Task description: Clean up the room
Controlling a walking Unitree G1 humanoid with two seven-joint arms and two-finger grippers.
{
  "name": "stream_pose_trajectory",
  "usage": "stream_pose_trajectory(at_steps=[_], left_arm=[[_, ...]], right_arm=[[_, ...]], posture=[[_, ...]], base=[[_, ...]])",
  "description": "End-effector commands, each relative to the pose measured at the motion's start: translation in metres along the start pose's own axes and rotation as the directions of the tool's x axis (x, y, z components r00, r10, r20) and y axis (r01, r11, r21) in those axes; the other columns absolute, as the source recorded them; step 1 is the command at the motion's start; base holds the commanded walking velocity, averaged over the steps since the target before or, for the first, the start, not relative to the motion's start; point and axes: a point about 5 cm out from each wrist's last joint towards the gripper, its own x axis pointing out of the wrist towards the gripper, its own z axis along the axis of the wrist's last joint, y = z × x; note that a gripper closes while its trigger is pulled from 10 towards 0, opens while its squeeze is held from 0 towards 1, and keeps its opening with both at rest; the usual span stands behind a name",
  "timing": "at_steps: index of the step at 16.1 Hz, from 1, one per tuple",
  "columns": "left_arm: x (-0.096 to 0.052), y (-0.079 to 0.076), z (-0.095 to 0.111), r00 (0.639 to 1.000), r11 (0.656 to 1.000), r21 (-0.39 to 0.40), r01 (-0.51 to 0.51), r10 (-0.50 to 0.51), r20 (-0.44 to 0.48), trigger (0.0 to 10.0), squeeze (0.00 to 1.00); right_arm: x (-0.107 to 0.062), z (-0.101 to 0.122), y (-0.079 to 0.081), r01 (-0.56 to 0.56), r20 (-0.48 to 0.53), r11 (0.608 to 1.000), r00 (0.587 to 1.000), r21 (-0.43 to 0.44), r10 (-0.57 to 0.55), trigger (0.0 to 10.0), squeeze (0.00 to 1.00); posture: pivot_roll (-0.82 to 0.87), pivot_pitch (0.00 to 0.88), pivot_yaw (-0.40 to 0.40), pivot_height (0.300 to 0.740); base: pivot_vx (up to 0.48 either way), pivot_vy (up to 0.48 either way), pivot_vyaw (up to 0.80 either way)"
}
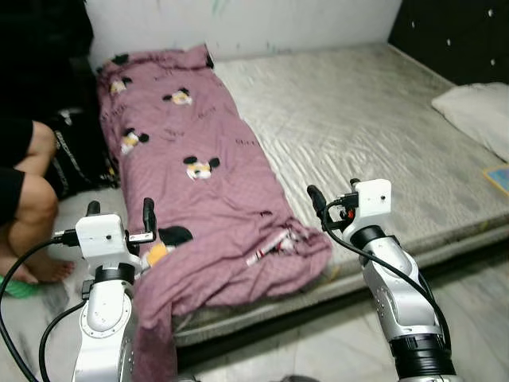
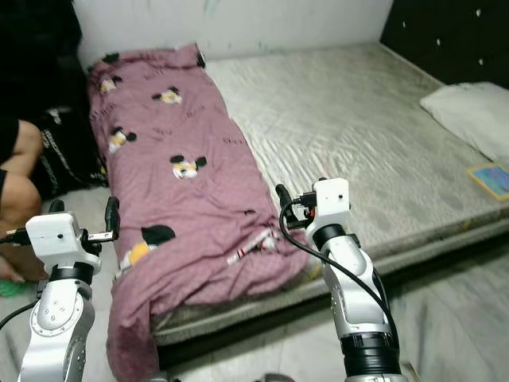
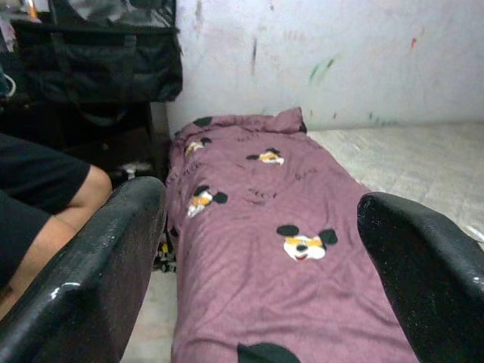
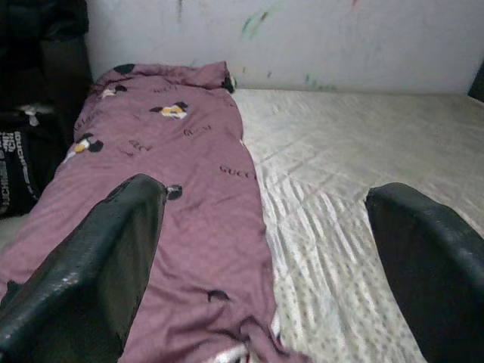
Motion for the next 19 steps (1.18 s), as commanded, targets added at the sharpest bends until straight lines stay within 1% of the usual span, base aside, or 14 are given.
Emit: stream_pose_trajectory(at_steps=[1,6,8,12,15,19], left_arm=[[0.0013,-0.0006,0.0017,1.000,1.000,0.002,0.011,-0.011,0.004,10.0,0.00],[0.0043,-0.0038,0.0049,1.000,1.000,-0.010,0.014,-0.014,0.009,10.0,0.00],[0.0049,-0.0057,0.0047,1.000,1.000,-0.019,0.023,-0.023,0.006,10.0,0.00],[0.0060,-0.0068,0.0049,1.000,0.999,-0.025,0.028,-0.028,0.005,10.0,0.00],[0.0067,-0.0103,0.0059,0.999,0.998,-0.027,0.049,-0.049,0.013,10.0,0.00],[0.0073,-0.0104,0.0049,0.999,0.998,-0.028,0.048,-0.048,0.002,10.0,0.00]], right_arm=[[0.0020,0.0043,0.0004,-0.009,0.009,1.000,1.000,-0.006,0.009,10.0,0.00],[0.0020,0.0007,0.0020,-0.014,-0.007,1.000,1.000,0.011,0.014,10.0,0.00],[0.0023,-0.0024,0.0005,-0.008,-0.026,0.999,1.000,0.039,0.009,10.0,0.00],[0.0032,-0.0030,0.0013,-0.011,-0.034,0.999,0.999,0.040,0.013,10.0,0.00],[0.0032,-0.0026,0.0027,-0.021,-0.028,1.000,0.999,0.013,0.022,10.0,0.00],[0.0035,-0.0032,0.0043,-0.034,-0.032,0.999,0.999,-0.003,0.034,10.0,0.00]], posture=[[-0.02,0.000,-0.015,0.740],[-0.02,0.000,-0.015,0.740],[-0.03,0.000,-0.016,0.740],[-0.03,0.000,-0.016,0.740],[-0.02,0.000,-0.016,0.740],[-0.03,0.000,-0.015,0.740]], base=[[0.334,0.000,0.00],[0.324,0.000,0.00],[0.264,0.000,0.00],[0.000,0.000,0.00],[0.000,0.000,0.00],[0.000,0.000,0.71]])
